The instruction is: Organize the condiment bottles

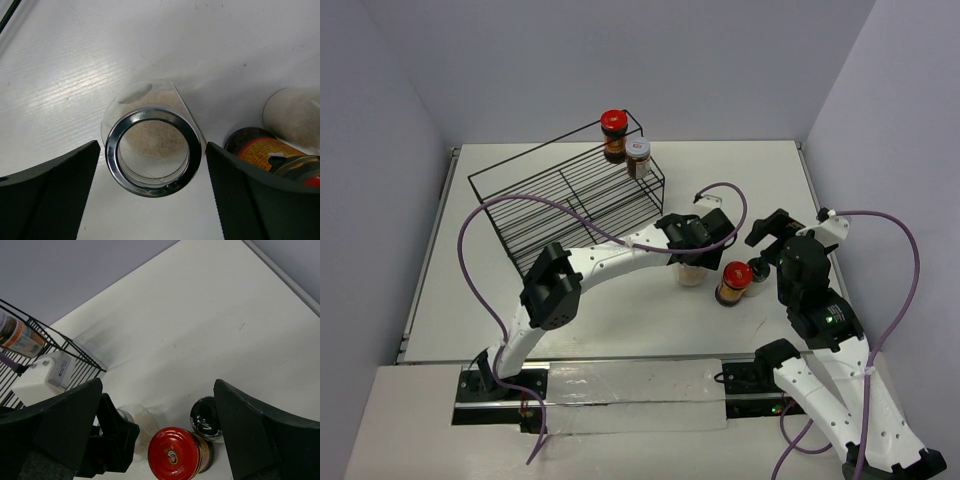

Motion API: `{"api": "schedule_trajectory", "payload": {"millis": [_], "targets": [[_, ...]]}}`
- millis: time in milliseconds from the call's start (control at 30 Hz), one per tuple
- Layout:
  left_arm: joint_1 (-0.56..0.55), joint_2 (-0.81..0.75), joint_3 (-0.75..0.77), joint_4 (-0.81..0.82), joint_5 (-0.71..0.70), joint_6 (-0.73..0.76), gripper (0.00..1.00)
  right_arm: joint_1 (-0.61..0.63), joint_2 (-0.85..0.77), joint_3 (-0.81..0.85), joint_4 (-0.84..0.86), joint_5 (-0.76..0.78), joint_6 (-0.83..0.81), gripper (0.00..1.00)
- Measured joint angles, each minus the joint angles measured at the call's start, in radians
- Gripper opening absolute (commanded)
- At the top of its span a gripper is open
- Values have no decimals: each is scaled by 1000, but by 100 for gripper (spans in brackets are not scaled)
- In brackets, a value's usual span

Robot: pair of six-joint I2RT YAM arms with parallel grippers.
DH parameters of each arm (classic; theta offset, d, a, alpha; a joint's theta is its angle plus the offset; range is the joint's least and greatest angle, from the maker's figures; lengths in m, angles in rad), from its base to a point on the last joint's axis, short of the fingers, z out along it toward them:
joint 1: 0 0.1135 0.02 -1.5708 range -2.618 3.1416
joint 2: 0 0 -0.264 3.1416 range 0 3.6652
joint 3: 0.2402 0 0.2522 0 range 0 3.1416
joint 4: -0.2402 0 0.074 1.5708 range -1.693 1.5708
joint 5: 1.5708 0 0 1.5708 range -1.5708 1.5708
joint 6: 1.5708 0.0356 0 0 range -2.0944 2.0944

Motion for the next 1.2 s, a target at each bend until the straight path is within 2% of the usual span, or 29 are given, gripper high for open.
{"api": "schedule_trajectory", "payload": {"millis": [100, 300, 367, 500, 533, 567, 600, 633, 900, 1200], "targets": [[2, 2, 3, 0, -6, 6, 75, 0, 2, 0, 0, -5, 4, 100], [3, 4, 8, -2, -13, 21, 74, 0, 14, 0, 1, -20, 5, 100], [3, 7, 12, -3, -13, 23, 70, 0, 19, -1, 1, -23, 6, 100], [3, 12, 19, -3, -15, 24, 47, 0, 25, -2, 2, -25, 7, 100], [3, 12, 19, -3, -16, 24, 31, 0, 25, -2, 3, -25, 7, 100], [3, 12, 19, -3, -17, 24, 20, 0, 25, -2, 4, -25, 7, 100], [3, 12, 19, -3, -17, 24, 13, 0, 25, -2, 5, -25, 7, 100], [3, 12, 19, -3, -17, 25, 10, 0, 25, -2, 6, -25, 7, 100], [4, -47, -31, -19, -17, 51, 10, 0, 20, -2, 6, -24, 7, 100], [15, -194, -29, -49, -29, 64, 10, 0, 10, 0, 6, -35, 18, 100]]}}
